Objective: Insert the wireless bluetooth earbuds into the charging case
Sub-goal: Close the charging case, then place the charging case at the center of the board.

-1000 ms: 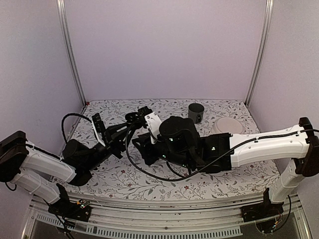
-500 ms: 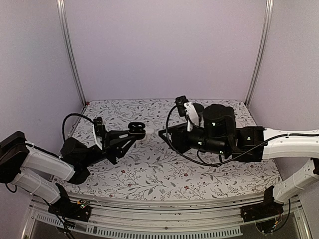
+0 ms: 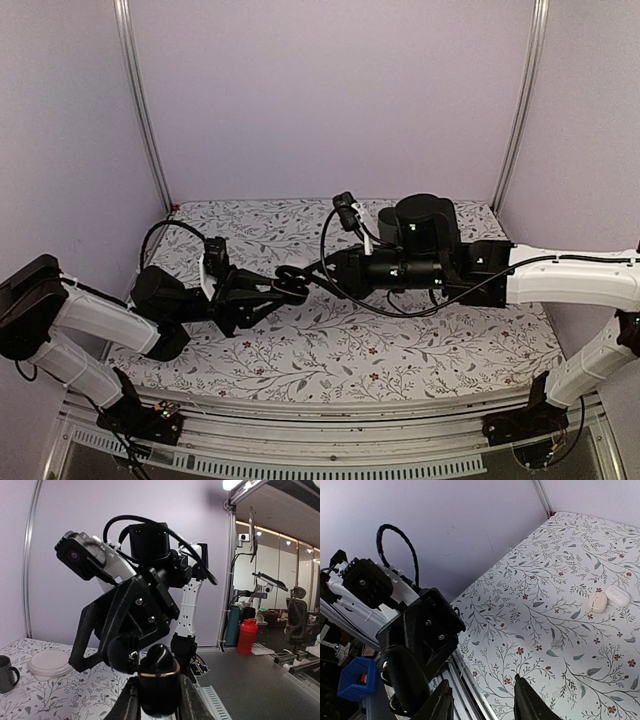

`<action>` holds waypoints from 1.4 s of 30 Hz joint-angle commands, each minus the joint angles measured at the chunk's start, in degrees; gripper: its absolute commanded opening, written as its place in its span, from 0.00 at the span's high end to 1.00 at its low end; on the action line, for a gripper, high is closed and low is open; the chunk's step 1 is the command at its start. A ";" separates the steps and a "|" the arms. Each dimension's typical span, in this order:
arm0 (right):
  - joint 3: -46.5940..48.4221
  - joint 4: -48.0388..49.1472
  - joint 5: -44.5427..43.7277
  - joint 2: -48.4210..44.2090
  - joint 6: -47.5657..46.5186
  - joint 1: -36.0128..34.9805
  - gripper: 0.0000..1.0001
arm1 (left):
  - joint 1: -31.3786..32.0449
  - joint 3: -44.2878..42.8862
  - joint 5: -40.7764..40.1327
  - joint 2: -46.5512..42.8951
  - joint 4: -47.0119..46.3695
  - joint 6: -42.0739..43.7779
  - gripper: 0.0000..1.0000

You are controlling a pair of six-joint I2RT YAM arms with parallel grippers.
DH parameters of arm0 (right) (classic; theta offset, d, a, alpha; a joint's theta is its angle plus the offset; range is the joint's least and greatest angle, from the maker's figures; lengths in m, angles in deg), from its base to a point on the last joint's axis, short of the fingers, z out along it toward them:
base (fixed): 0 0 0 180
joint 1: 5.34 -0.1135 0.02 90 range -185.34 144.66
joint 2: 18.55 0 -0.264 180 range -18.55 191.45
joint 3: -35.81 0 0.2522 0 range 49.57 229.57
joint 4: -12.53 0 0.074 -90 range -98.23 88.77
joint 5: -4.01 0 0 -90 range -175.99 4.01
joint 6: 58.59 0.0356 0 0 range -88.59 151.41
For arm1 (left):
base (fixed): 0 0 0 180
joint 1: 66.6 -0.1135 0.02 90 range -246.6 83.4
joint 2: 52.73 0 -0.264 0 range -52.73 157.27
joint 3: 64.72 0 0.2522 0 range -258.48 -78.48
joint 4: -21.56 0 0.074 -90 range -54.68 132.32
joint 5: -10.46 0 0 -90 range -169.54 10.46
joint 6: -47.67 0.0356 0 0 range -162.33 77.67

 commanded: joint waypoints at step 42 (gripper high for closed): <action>-22.29 -3.78 -11.95 -14.69 14.50 7.33 0.43 | -5.95 -28.16 -17.39 29.91 52.71 -15.60 0.04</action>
